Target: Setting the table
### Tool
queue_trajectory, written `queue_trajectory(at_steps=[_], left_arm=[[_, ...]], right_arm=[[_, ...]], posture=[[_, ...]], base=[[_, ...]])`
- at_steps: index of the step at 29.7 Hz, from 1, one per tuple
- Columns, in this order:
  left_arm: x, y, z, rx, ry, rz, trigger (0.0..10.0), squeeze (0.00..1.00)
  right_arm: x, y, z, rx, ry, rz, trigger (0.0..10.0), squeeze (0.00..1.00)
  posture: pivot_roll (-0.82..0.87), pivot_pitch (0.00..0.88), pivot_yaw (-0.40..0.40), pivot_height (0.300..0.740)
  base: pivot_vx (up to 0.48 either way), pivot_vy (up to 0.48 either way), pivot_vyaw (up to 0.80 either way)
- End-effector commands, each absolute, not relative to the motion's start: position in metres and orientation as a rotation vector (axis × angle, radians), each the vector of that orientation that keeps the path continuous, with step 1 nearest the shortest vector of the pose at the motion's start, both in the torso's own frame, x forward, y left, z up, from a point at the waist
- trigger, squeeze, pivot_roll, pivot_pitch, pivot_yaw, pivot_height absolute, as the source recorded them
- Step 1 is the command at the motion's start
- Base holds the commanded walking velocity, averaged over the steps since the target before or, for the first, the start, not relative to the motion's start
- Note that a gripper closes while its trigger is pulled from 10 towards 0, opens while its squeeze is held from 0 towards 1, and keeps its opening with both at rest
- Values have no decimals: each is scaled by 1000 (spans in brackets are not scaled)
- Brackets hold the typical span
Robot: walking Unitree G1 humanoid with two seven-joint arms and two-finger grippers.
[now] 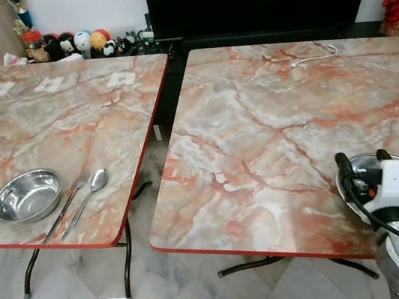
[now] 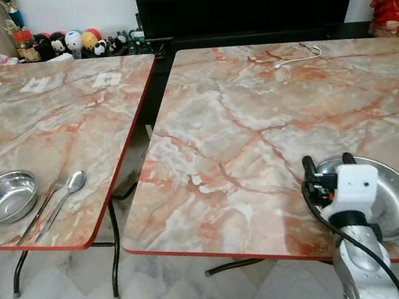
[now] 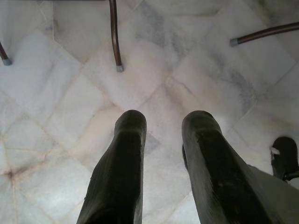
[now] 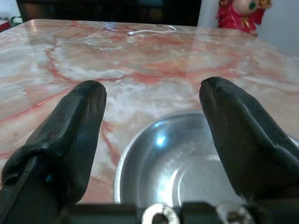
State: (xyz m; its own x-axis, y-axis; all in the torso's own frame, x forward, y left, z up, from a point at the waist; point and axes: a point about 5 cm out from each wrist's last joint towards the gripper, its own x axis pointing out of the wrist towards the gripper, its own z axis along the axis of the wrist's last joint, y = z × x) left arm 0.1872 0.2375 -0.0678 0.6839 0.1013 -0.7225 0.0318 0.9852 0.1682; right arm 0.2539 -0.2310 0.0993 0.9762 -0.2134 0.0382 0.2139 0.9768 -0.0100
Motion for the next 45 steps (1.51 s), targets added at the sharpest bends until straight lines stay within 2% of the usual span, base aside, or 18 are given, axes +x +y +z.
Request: queue_trajectory(at_steps=[1,6,10,20,45], left_arm=[[181,241,-71,189,854,35,10000,0],[182,240,-70,185,846,31,10000,0],[184,240,-69,184,847,32,10000,0],[183,238,-70,169,851,35,10000,0],[181,240,-71,148,848,62,10000,0]], right_arm=[[254,-220,103,-26,-67,-167,10000,0],[255,-216,104,-64,-86,-162,10000,0],[258,-213,108,-52,-110,-139,10000,0],[257,-212,107,-16,-107,-153,10000,0],[268,-192,108,9,-112,-107,10000,0]], posture=[[34,0,0,740],[42,0,-2,740],[46,0,-5,740],[41,0,-11,740],[53,0,-26,740]], base=[[0,480,0],[0,480,0],[0,480,800],[0,480,0],[0,480,0]])
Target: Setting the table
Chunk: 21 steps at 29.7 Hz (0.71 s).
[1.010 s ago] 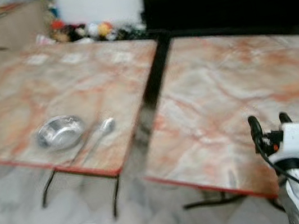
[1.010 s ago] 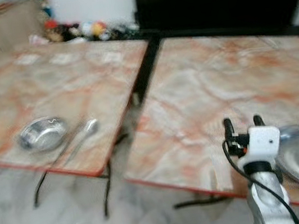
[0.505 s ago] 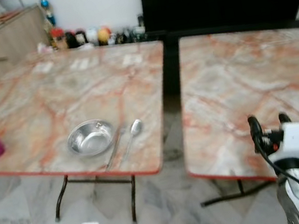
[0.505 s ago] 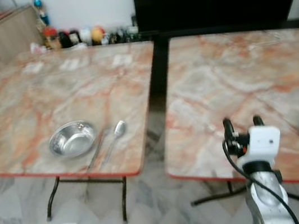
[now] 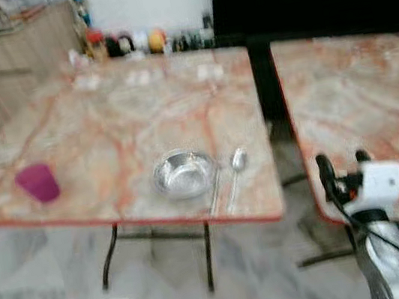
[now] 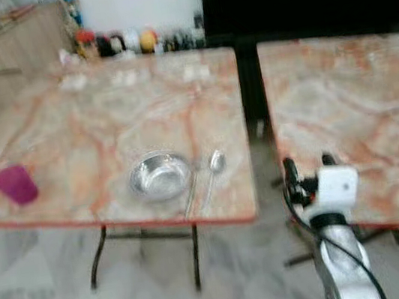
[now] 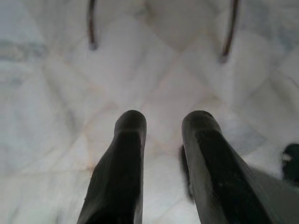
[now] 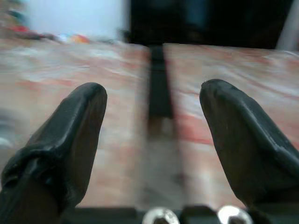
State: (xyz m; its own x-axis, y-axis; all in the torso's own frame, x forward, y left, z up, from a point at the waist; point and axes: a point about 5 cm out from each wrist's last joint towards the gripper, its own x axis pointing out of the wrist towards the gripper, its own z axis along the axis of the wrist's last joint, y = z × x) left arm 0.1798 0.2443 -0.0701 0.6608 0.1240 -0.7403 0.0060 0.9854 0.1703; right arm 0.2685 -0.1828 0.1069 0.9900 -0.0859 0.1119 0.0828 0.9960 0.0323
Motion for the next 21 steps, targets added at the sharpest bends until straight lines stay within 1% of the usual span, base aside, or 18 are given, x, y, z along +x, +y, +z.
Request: queue_trajectory(at_steps=[1,8,21], left_arm=[[181,240,-71,148,847,62,10000,0],[183,239,-70,148,840,61,10000,0],[183,241,-70,161,841,45,10000,0]], right_arm=[[268,-191,108,9,-112,-107,10000,0],[270,-190,108,13,-113,-105,10000,0],[270,-189,107,20,-113,-108,10000,0]], posture=[[53,0,-26,740],[59,0,-25,740],[60,0,-21,740]], base=[[0,480,0],[0,447,0],[0,0,0]])
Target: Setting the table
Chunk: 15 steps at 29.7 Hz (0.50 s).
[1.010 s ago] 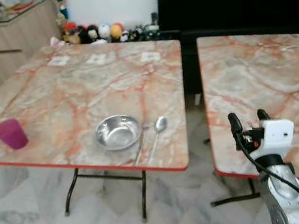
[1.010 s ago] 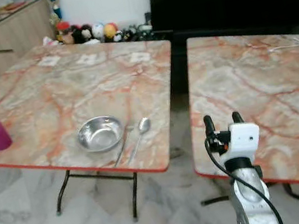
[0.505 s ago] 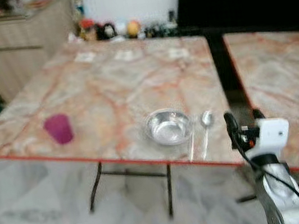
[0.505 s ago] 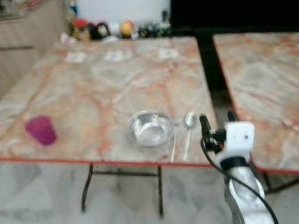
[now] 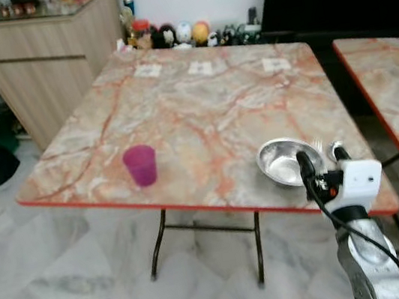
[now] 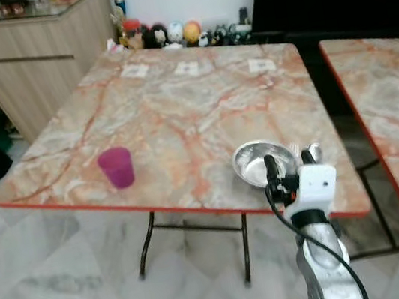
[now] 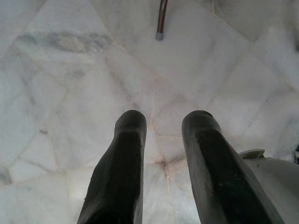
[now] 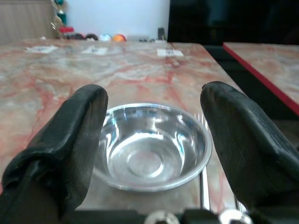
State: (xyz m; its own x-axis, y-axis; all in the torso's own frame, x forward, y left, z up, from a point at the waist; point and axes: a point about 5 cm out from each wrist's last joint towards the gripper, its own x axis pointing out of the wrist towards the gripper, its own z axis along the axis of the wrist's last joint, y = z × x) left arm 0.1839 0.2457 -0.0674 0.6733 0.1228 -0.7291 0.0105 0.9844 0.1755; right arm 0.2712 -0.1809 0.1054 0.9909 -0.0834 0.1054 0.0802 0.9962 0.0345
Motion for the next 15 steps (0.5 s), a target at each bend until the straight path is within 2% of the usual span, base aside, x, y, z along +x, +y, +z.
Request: queue_trajectory(at_steps=[1,4,15], left_arm=[[183,240,-70,160,838,42,10000,0],[183,240,-69,167,836,36,10000,0],[182,239,-70,162,840,45,10000,0]], right_arm=[[270,-189,107,19,-113,-108,10000,0],[271,-189,108,28,-118,-111,10000,0],[271,-189,111,25,-128,-113,10000,0]], posture=[[60,0,-20,740],[59,0,-20,740],[60,0,-24,740]], base=[[0,0,0],[0,0,0],[292,0,0]])
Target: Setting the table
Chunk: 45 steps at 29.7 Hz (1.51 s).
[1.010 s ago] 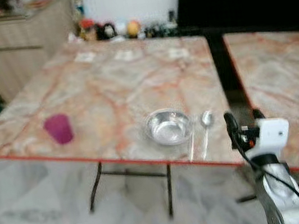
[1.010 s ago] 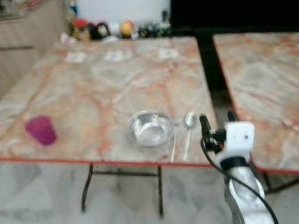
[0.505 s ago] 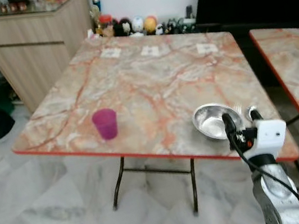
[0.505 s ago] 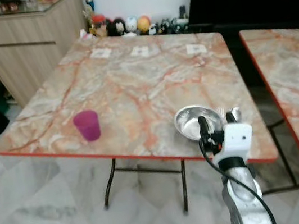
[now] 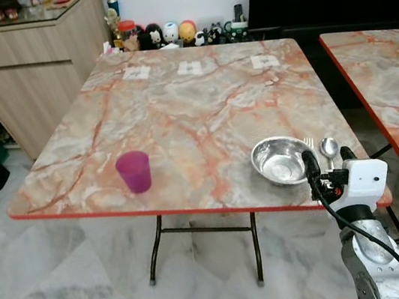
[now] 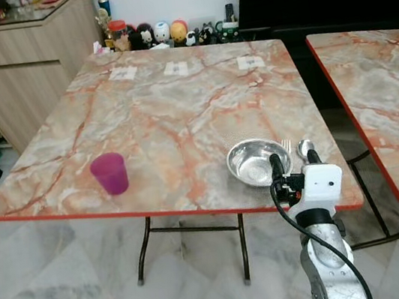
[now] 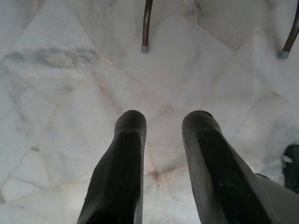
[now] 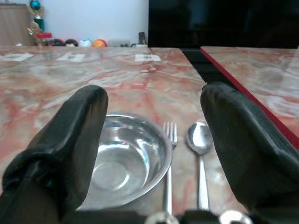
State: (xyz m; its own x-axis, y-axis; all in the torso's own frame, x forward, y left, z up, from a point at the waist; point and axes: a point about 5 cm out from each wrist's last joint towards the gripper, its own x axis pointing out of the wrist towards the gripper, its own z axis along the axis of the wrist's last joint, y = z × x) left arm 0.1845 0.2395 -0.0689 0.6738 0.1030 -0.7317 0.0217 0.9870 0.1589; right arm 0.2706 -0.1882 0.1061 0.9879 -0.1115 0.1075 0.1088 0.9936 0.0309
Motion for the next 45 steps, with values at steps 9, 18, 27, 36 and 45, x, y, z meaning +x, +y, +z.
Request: queue_trajectory(at_steps=[9,18,27,36,45], left_arm=[[184,239,-69,156,833,48,10000,0],[184,239,-69,150,826,52,10000,0],[184,240,-69,155,828,55,10000,0],[187,241,-67,172,820,47,10000,0],[187,243,-66,185,816,53,10000,0]], right_arm=[[272,-189,110,47,-122,-124,10000,0],[265,-187,114,258,-122,-165,10000,1000],[256,-197,105,314,-28,-264,10000,0],[267,-206,87,408,159,-238,10000,0],[275,-212,90,493,181,-178,10000,0]], posture=[[60,0,-24,740],[57,13,-22,740],[44,17,-18,740],[59,13,-21,740],[71,4,-20,740]], base=[[130,0,0],[0,0,0],[0,0,0],[0,0,0],[0,0,0]])
